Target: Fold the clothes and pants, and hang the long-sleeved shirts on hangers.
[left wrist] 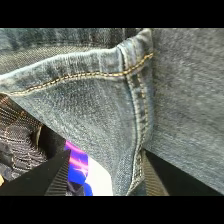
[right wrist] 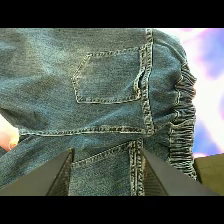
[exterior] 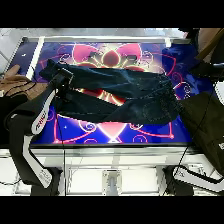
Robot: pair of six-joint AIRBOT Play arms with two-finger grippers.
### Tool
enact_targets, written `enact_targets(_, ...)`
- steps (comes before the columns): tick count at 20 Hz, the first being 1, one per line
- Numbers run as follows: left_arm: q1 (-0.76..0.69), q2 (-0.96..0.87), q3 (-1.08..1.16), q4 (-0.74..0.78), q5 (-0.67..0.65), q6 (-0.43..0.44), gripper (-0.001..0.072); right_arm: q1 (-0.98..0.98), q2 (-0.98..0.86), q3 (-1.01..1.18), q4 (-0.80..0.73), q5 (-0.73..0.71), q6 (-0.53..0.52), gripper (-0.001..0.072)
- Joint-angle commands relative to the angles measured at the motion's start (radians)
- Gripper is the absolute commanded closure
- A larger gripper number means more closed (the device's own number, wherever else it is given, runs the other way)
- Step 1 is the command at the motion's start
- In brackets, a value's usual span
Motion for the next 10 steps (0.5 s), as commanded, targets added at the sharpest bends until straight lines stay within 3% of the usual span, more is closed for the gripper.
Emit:
enact_targets(1, 0.026, -0.013, 0.001, 0.012, 0.006, -0.01, 0.0352, -0.001, 0.001, 0.0, -0.001, 0.001, -0.002, 0.026)
enact_targets(4, 0.038, -0.011, 0.001, -0.007, -0.01, -0.018, 0.0342, -0.001, 0.001, 0.0, 0.0, 0.001, -0.001, 0.026)
enact_targets(5, 0.032, -0.008, 0.002, -0.01, -0.008, -0.018, 0.0306, -0.001, 0.001, 0.0, 0.0, 0.001, -0.001, 0.026)
enact_targets(6, 0.023, 0.001, 0.002, -0.011, 0.003, -0.018, 0.0199, -0.001, 0.001, 0.0, 0.0, 0.001, 0.0, 0.026)
enact_targets(10, -0.019, 0.044, 0.004, -0.063, 0.086, -0.018, 0.0179, -0.001, 0.001, 0.0, 0.0, 0.002, 0.001, 0.026)
